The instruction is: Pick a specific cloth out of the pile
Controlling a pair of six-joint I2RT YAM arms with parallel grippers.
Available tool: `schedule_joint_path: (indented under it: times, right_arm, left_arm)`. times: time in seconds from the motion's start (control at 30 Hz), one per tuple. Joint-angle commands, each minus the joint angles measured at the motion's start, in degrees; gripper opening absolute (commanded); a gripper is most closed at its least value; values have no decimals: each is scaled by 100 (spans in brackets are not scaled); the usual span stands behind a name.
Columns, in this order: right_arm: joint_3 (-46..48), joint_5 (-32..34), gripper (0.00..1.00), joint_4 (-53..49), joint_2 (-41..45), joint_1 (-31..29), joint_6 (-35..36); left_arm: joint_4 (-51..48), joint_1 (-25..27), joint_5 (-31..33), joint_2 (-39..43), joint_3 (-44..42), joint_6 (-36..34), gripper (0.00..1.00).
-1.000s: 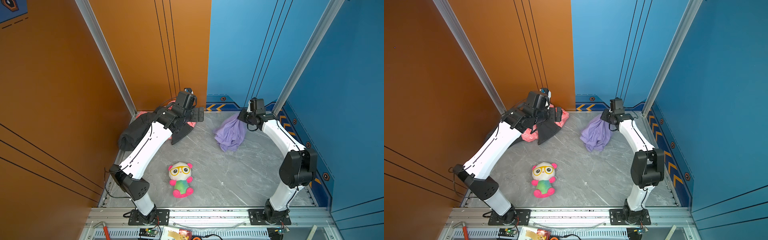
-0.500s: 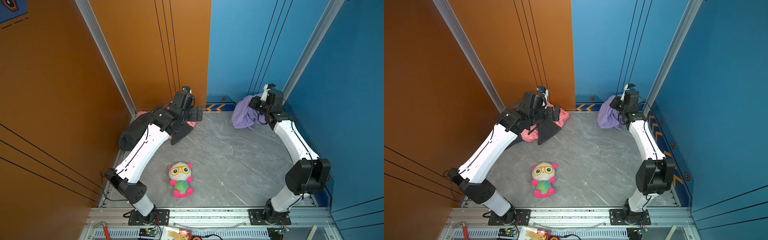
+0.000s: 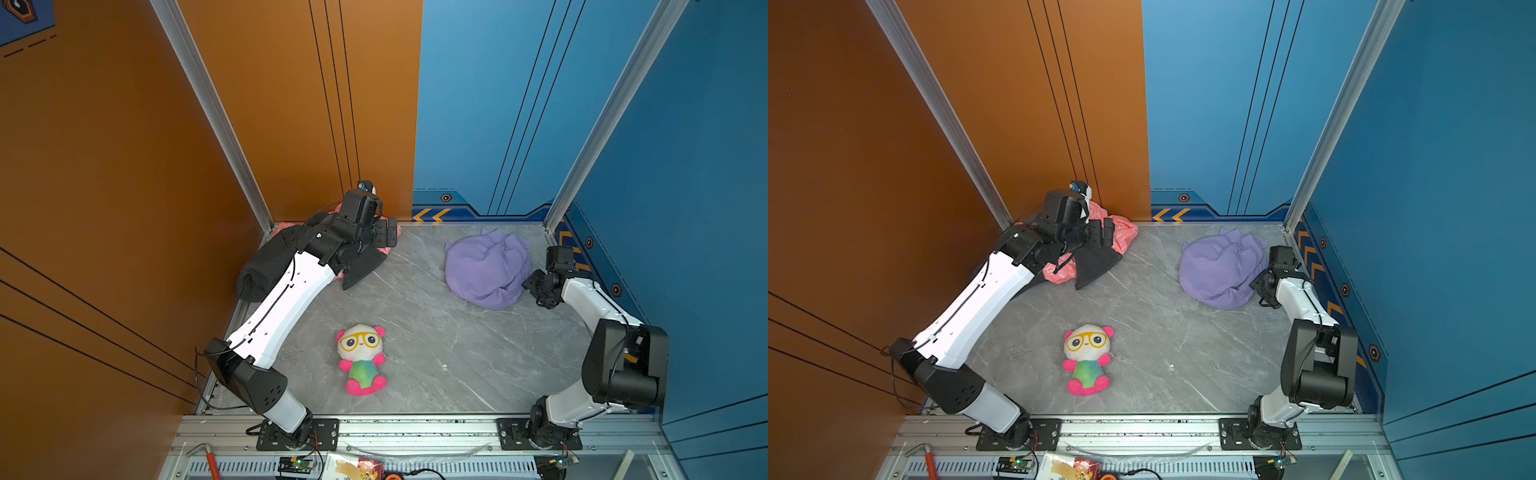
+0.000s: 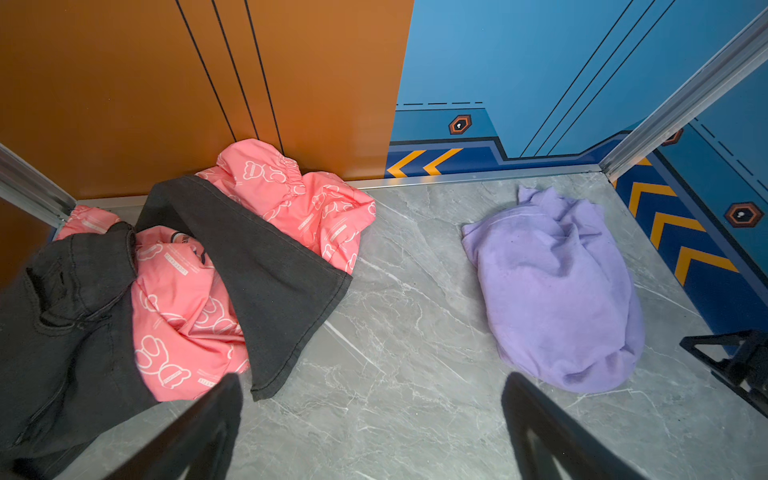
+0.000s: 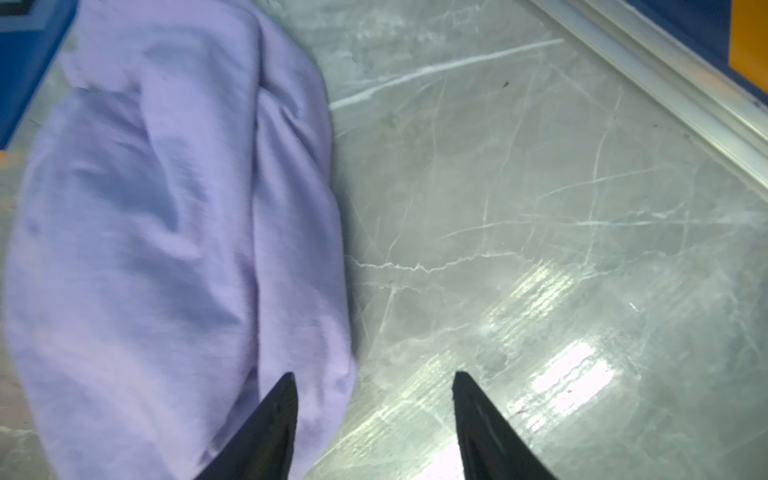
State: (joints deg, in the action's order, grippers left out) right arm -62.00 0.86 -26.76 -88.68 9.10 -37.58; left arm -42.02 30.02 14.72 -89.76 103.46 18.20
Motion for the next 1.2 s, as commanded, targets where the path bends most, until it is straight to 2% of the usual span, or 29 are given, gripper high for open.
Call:
schedule_joint_path:
  times: [0.0,0.13,0.23,0.3,0.4,0.53,0.77,1.17]
  right_arm:
    - [-662,276,70,99,150,-285,-85]
    - [-1459,293,81,127,-295,-834,116]
    - [-2039,370,92,100,-787,-1422,577]
    - [-2365,375,96,8,-1134,-1757,744]
    - [-2773,206,100,-203,-1660,-2137,857]
    - [-3140,16,100,-687,-2312,-2471,862]
    - [-2526,77,100,-810,-2508,-2376,718]
    - [-1992,54,100,-992,-2558,-1360,737]
  left_arm:
    - [391,-138,-215,299,-212,-38,98]
    - [509,-301,-273,449,-389,-53,98]
    - [541,-440,-328,553,-490,-79,98]
    - [550,-540,-360,637,-578,-81,98]
    - [619,-692,-413,784,-747,-68,98]
    - [741,-900,-511,963,-988,-32,98]
    - [740,-1110,-620,1195,-1295,34,98]
    - [950,-1253,-835,1115,-1437,254,98]
